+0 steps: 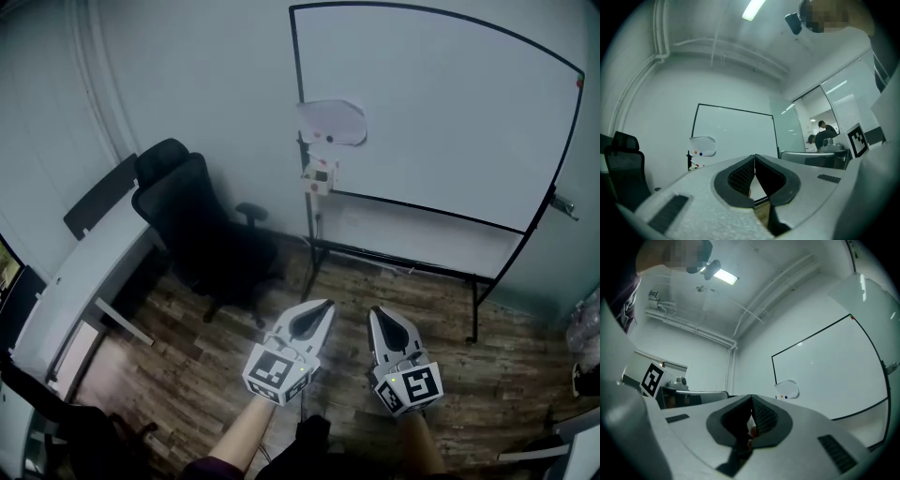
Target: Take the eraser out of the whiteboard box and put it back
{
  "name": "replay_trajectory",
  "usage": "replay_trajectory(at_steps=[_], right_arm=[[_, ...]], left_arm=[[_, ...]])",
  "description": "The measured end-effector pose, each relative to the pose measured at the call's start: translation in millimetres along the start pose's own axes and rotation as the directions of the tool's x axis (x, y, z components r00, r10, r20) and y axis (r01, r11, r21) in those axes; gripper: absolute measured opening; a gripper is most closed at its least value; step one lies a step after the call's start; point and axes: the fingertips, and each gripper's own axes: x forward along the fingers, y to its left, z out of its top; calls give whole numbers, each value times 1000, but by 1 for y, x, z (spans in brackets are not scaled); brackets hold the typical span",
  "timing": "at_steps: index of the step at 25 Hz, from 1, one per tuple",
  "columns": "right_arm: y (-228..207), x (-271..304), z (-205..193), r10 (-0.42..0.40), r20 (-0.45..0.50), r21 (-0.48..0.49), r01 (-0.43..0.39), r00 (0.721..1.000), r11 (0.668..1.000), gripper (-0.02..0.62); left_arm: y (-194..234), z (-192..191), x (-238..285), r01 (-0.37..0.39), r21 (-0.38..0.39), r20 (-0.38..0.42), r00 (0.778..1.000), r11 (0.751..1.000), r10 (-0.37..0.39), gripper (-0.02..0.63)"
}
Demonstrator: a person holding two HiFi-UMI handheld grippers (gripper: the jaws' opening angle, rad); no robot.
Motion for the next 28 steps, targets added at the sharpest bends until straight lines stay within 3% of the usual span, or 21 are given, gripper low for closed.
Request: replay_trajectory(at_steps=[15,28], right_arm=[[-41,74,-23,-10,-11,18,11,1000,1000,3],[-49,149,-36,-52,-27,13,53,998,999,3]], left_arm=[[70,-19,54,-8,-26,2,1000,1000,8,6],[136,-30,85,36,-61,13,999,997,-35,5]])
